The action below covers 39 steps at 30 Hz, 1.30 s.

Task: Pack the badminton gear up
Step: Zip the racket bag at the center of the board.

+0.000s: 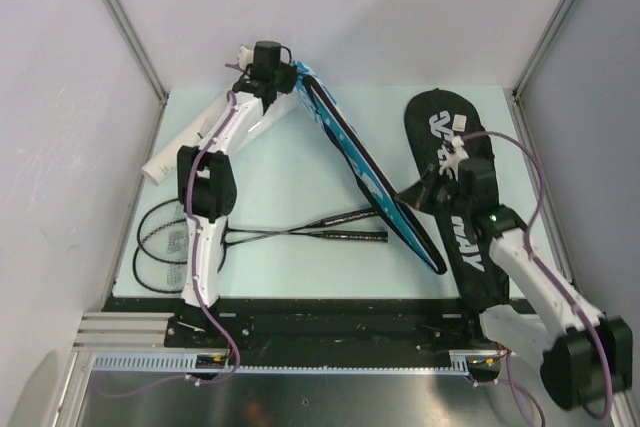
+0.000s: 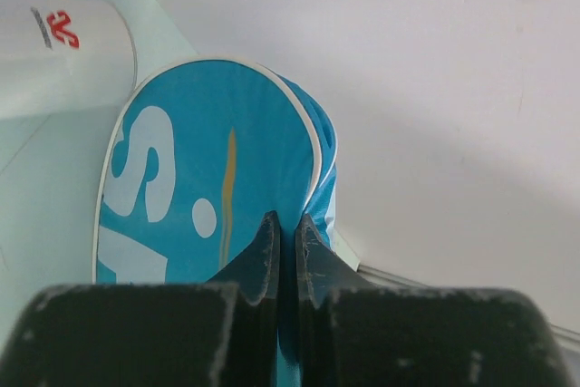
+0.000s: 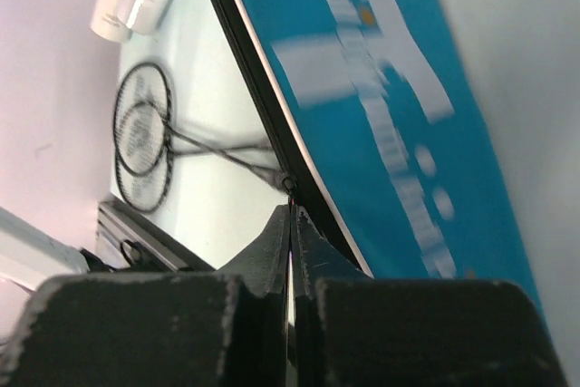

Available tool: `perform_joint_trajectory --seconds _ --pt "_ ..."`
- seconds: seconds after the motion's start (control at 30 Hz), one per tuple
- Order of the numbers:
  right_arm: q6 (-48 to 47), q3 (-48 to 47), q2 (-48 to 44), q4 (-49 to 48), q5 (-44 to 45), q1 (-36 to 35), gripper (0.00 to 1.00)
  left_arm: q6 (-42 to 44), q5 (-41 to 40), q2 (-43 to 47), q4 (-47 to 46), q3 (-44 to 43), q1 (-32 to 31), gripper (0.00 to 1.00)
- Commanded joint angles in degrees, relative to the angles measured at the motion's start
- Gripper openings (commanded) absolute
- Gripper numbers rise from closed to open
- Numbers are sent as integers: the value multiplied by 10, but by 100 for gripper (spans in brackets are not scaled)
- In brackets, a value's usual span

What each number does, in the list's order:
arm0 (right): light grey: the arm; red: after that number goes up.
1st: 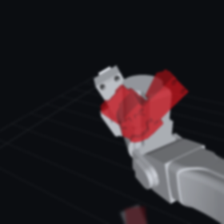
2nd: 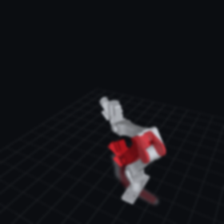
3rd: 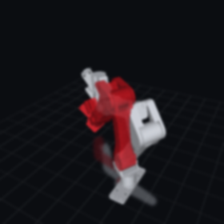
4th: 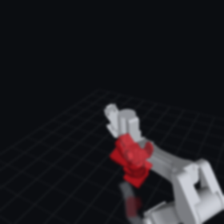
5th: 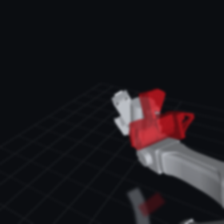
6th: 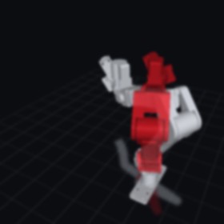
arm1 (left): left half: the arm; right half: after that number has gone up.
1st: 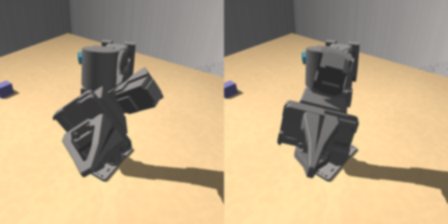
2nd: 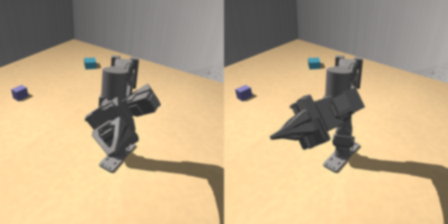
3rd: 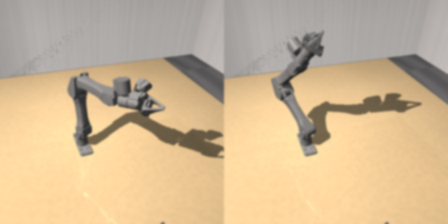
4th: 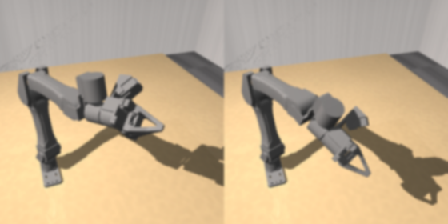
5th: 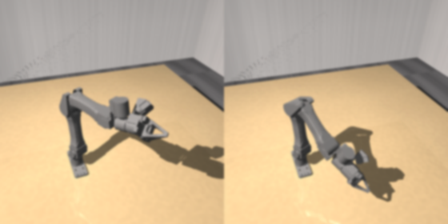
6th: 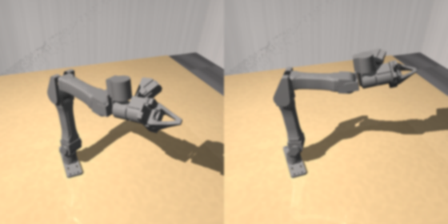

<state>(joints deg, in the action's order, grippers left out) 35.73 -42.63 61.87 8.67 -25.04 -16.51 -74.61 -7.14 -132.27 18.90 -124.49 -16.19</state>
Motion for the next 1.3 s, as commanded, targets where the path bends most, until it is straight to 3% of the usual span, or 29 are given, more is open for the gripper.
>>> perform_joint_trajectory --seconds 0.0,0.13,0.3,0.43,0.53,0.67,0.8,0.9,1.03,1.1,1.17,1.27 --pt "-29 52 -174 137 53 -17 0 -12 -45 -36 -13 -70 33 0" --pt "4 72 -300 221 107 -20 0 -12 -50 -41 -14 -80 41 1" --pt "15 111 -366 208 102 -21 0 31 -4 -54 -19 -103 39 0" --pt "11 111 -331 135 72 -20 0 138 33 -29 -18 -77 18 68" --pt "2 110 -316 124 73 -19 0 218 37 58 -18 27 -4 78" --pt "0 110 -303 108 64 -20 0 321 50 183 -18 172 -31 80" --pt "0 109 -306 101 61 -13 0 446 66 318 -4 287 -100 73" --pt "10 109 -295 101 46 -11 0 539 -16 393 25 358 -160 81" --pt "7 109 -304 101 46 -12 0 556 54 455 32 447 -163 85" --pt "4 109 -306 105 46 -10 0 566 115 464 30 470 -203 87" --pt "7 110 -307 108 45 -10 0 576 77 469 30 477 -271 89" --pt "15 108 -309 103 42 -12 0 501 48 450 30 467 -313 93"
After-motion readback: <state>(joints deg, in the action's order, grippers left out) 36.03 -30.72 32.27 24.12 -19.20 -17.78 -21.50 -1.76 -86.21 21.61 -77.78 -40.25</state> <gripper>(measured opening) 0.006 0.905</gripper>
